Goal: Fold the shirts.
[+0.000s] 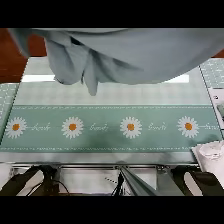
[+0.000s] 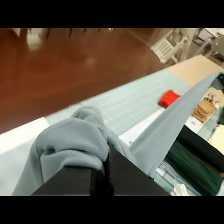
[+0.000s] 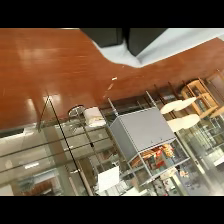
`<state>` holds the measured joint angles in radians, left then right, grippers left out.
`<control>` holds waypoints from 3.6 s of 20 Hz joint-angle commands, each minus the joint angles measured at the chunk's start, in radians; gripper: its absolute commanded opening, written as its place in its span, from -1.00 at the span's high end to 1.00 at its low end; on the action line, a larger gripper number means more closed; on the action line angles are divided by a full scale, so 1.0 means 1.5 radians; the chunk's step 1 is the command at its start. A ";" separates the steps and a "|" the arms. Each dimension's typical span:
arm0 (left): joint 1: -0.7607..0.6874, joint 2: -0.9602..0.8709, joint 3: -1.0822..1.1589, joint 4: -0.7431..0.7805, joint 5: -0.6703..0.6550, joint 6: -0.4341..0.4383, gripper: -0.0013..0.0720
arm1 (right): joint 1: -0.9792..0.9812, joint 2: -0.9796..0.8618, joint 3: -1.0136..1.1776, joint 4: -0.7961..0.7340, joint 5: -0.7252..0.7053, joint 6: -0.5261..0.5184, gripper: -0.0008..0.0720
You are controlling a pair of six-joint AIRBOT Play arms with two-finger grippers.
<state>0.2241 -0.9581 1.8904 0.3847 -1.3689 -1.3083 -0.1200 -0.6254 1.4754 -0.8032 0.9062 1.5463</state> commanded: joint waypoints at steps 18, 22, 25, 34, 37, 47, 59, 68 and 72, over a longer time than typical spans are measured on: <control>-0.066 0.099 -0.501 0.198 -0.045 -0.077 0.88 | -0.007 -0.306 0.128 -0.218 0.525 -0.026 0.92; -0.156 0.020 -0.628 0.198 0.163 -0.040 0.87 | -0.007 -0.436 0.128 -0.205 0.430 -0.052 0.92; -0.206 -0.080 -0.652 0.198 0.240 -0.031 0.87 | -0.007 -0.509 0.128 -0.201 0.397 -0.052 0.92; -0.084 -0.211 -0.643 0.198 0.094 0.040 -0.49 | -0.008 -0.559 0.128 -0.203 0.408 -0.079 0.92; 0.008 -0.212 -0.647 0.202 0.016 0.070 -0.48 | -0.007 -0.559 0.128 -0.203 0.407 -0.082 0.92; -0.097 -0.281 -0.660 0.303 0.045 0.079 -0.53 | -0.008 -0.559 0.128 -0.204 0.402 -0.087 0.91; -0.168 -0.427 -0.659 0.222 0.108 0.088 0.89 | -0.008 -0.559 0.128 -0.204 0.403 -0.083 0.91; -0.142 -0.416 -0.659 0.222 0.066 0.134 0.88 | -0.063 -0.457 -0.046 -0.364 0.468 -0.060 -0.44; -0.143 -0.415 -0.659 0.222 0.067 0.150 0.88 | -0.070 -0.266 -0.411 -0.200 0.362 -0.060 -0.52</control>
<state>0.0074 -1.5833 0.9012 0.7181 -1.2636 -1.1011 -0.2131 -1.1904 1.1767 -1.2327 1.5452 1.4467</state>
